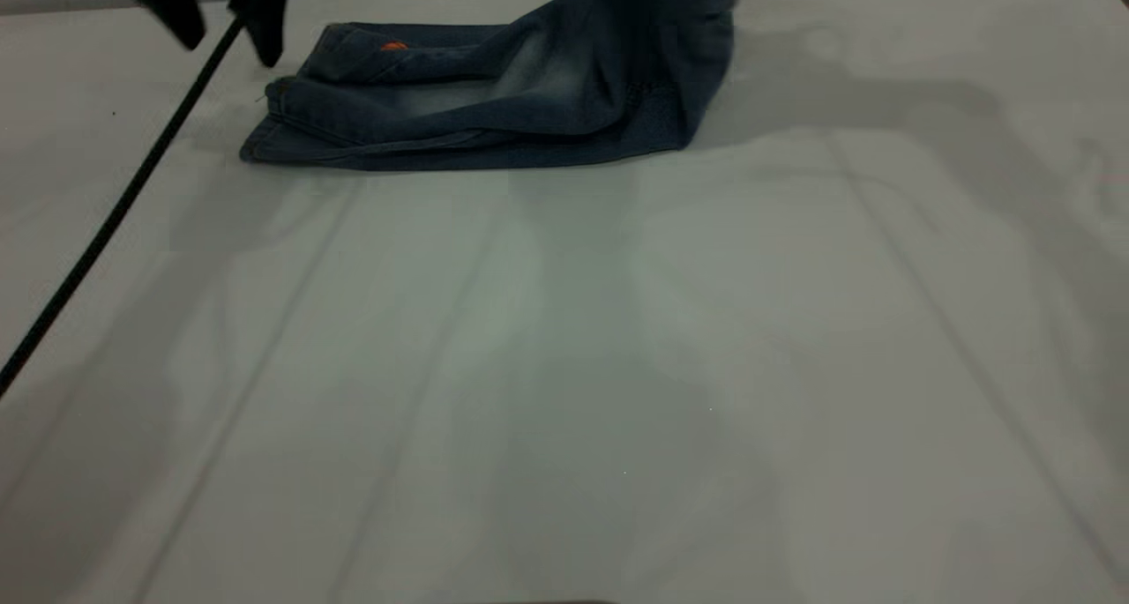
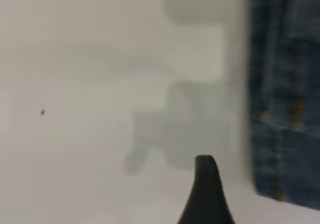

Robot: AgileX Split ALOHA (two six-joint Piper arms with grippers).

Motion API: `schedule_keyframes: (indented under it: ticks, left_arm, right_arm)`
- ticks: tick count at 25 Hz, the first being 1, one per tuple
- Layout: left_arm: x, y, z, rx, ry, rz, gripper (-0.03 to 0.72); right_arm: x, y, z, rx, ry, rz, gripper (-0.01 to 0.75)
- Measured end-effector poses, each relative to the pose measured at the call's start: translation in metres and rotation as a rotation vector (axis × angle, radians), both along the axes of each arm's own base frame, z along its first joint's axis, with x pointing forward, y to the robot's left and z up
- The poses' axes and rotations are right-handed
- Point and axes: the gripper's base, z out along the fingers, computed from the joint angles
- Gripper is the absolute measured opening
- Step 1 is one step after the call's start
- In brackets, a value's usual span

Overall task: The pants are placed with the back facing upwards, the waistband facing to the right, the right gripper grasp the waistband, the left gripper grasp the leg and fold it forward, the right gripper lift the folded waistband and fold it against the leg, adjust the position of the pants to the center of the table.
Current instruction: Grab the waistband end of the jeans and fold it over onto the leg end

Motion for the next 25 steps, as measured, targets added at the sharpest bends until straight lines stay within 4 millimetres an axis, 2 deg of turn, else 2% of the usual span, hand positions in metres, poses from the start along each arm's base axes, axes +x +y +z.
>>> schedule_keyframes:
  ticks: [2,6,14,18,21,25]
  left_arm:
    - [0.001,0.004,-0.011,0.001,0.018,0.020,0.505]
    - [0.002,0.003,-0.032,-0.004,0.041,0.020,0.505]
    - [0.001,-0.004,-0.057,-0.081,0.081,0.056,0.505]
    - [0.001,-0.008,-0.060,-0.116,0.088,0.045,0.505]
    - [0.000,-0.020,-0.060,-0.149,0.091,0.008,0.505]
    - [-0.004,-0.053,-0.059,-0.196,0.072,-0.065,0.505]
  right_arm:
    - [-0.003,0.014,0.001,0.002,-0.011,0.021,0.050]
    - [-0.007,0.029,0.002,0.006,-0.016,0.045,0.050]
    - [-0.008,0.031,0.015,0.012,-0.040,0.056,0.050]
    - [-0.007,0.031,0.026,0.016,-0.057,0.057,0.050]
    - [-0.006,0.032,0.035,0.013,-0.082,0.062,0.050]
    - [-0.006,0.034,0.039,0.012,-0.094,0.065,0.050]
